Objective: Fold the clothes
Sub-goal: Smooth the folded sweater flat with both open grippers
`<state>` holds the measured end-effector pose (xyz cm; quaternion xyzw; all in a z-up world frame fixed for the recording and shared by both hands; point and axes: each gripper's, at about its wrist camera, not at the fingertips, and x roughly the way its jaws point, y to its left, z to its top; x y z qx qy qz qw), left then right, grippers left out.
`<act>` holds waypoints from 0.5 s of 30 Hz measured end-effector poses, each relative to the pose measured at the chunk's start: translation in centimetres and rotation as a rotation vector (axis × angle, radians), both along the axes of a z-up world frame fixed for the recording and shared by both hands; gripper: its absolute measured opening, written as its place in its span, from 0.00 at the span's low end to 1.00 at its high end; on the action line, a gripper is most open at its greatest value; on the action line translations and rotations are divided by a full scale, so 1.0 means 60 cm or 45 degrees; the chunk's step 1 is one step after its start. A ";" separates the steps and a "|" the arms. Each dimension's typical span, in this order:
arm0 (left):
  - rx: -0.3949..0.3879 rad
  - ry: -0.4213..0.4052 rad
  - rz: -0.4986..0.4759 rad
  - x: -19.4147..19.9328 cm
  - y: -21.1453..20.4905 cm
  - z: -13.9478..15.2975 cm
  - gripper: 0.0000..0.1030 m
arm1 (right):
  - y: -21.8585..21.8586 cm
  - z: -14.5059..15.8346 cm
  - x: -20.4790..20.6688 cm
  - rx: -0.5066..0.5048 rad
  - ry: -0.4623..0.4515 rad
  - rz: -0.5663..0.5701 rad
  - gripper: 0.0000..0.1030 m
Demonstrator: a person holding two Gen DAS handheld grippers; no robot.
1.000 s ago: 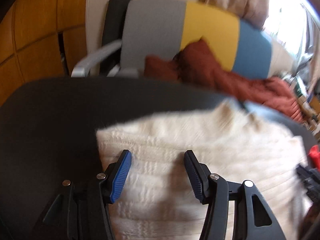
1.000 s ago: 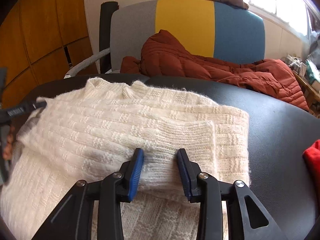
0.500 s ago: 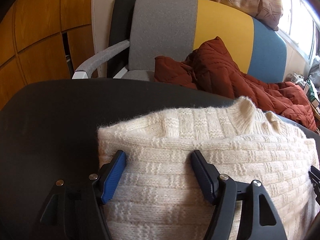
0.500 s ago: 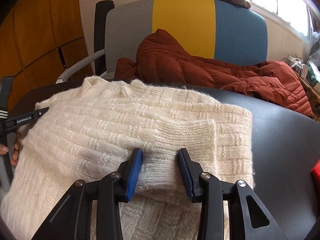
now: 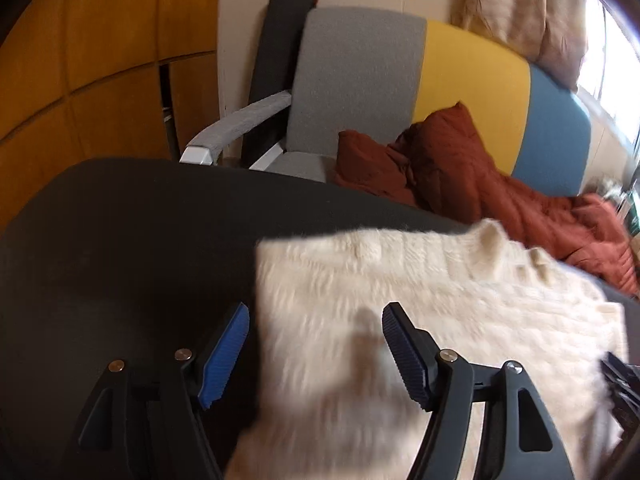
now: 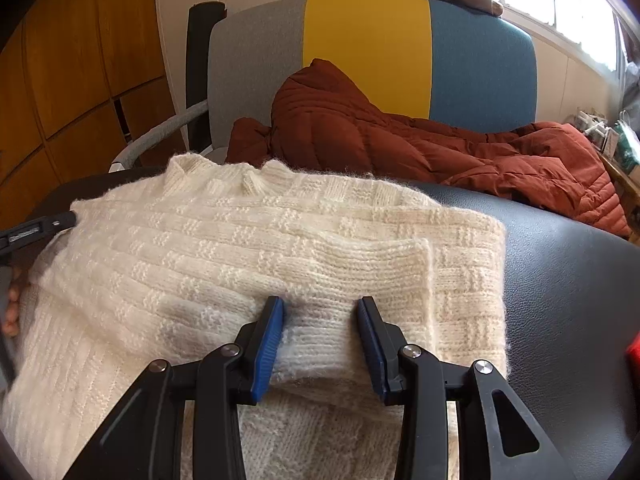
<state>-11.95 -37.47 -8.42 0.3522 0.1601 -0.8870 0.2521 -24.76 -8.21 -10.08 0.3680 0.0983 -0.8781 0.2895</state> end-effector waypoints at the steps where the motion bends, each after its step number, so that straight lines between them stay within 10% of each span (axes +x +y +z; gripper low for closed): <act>1: 0.003 0.001 -0.007 0.016 0.011 0.001 0.69 | -0.001 0.002 0.001 0.005 0.002 0.000 0.39; 7: 0.005 -0.021 -0.121 0.103 0.090 -0.008 0.69 | -0.005 0.039 0.032 0.036 0.037 -0.002 0.61; 15: -0.011 -0.027 -0.244 0.184 0.162 -0.010 0.69 | 0.026 0.050 0.157 0.046 -0.032 0.131 0.63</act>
